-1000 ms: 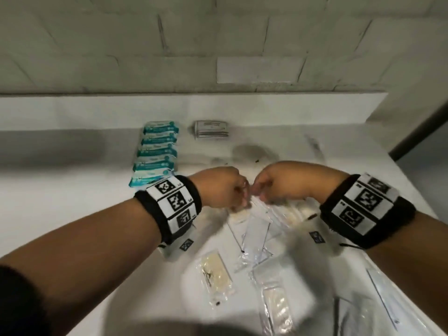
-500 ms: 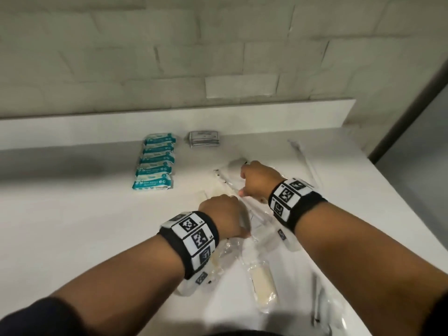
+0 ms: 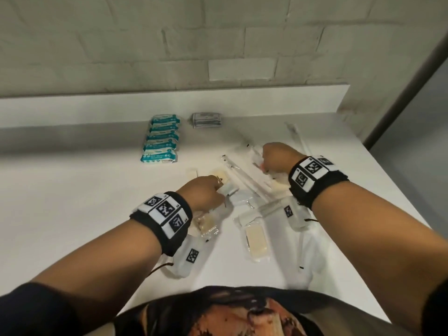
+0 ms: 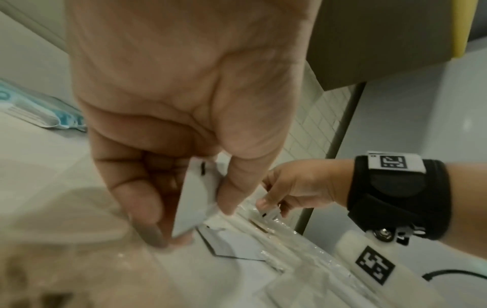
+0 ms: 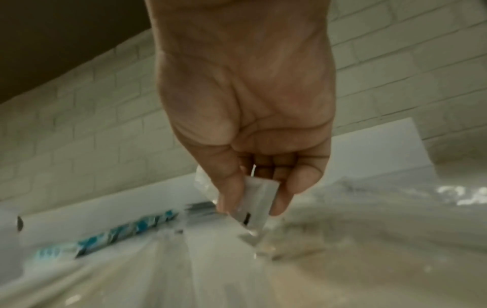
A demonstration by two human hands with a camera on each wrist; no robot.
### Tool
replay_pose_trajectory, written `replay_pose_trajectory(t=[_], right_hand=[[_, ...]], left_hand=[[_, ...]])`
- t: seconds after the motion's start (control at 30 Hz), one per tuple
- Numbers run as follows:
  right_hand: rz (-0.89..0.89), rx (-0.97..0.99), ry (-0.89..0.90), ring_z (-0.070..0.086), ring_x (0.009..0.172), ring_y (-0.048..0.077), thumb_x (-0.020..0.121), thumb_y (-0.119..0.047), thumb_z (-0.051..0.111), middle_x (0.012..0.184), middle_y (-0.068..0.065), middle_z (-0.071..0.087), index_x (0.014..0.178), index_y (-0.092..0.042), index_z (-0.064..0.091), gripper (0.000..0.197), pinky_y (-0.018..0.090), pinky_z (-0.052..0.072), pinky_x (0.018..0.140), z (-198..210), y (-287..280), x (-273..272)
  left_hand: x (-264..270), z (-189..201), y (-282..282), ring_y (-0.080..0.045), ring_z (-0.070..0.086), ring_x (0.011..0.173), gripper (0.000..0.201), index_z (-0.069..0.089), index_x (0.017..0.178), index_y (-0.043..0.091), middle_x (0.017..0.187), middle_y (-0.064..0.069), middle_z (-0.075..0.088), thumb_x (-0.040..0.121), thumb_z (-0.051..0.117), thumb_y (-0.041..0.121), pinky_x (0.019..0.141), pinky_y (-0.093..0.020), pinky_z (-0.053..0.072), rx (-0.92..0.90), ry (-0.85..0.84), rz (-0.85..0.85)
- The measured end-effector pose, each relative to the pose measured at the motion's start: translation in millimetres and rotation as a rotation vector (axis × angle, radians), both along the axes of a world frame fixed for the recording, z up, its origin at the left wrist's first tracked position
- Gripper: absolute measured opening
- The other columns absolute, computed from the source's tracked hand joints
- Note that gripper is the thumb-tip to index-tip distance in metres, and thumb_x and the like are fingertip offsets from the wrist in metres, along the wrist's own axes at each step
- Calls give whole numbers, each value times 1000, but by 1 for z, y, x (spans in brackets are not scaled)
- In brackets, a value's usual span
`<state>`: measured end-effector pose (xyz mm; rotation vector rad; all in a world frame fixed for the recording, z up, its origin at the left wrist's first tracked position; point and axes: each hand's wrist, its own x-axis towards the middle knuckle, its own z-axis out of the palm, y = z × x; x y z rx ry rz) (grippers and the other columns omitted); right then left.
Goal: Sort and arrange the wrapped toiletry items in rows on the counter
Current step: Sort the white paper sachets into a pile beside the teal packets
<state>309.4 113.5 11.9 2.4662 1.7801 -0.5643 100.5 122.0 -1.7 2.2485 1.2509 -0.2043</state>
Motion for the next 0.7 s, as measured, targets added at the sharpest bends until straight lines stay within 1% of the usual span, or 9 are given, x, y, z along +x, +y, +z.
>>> replay_pose_trajectory(t=[0.07,0.1,0.2,0.3,0.37,0.47,0.57,0.6,0.7], right_hand=[[-39,97,101,54,72,19,86,-15,65,87,2,55,95,-11,52,16,26,40,56,5,-13,8],[-58,107,190,56,69,18,83,-10,68,88,1,56,99,-14,53,23,25,44,56,7,-20,10],[-98,57,362,60,64,17,81,2,67,88,1,56,116,-17,53,42,35,56,65,11,-44,13],[-194,93,402,61,68,19,81,7,62,99,7,57,123,-16,49,49,33,55,64,17,-71,28],[-197,73,364,59,71,21,83,1,59,101,12,60,120,-15,47,42,32,49,65,23,-95,37],[-87,-102,282,54,83,24,79,-6,61,95,8,59,106,-21,47,34,33,43,70,25,-133,39],[18,-284,236,57,94,25,66,-10,74,102,0,62,99,-33,46,49,39,48,83,15,-160,27],[75,-331,174,57,97,24,63,-14,78,106,-2,62,103,-34,46,55,41,49,85,10,-167,21],[229,-338,-9,56,100,22,66,-24,81,112,-3,58,124,-31,42,71,38,47,81,-10,-180,7]], left_hand=[[3,-1,-6,-20,54,79,11,50,88,19,90,-3,59,86,58,26,56,-26,35,0,-70,30],[7,-1,-8,-19,52,78,12,48,88,19,89,-2,58,87,58,26,56,-27,34,10,-86,11],[25,-2,-18,-18,49,83,12,49,92,19,107,-3,58,89,57,27,61,-28,33,64,-94,-102],[42,-6,-26,-23,52,97,26,58,110,16,115,-5,48,90,58,31,74,-27,38,98,2,-199],[50,-6,-30,-27,55,105,35,59,118,16,123,-10,48,90,57,35,81,-31,44,148,71,-217],[58,-7,-29,-28,55,116,54,52,129,11,131,-13,54,87,62,42,90,-32,44,167,133,-189],[60,-2,-27,-26,54,120,76,39,138,2,135,-11,54,83,69,45,89,-29,43,99,171,-109],[60,0,-29,-27,53,121,77,37,138,0,136,-12,53,84,68,44,89,-29,43,91,182,-107],[60,7,-40,-30,51,124,59,46,134,-4,136,-18,52,94,55,38,95,-31,42,108,203,-158]])
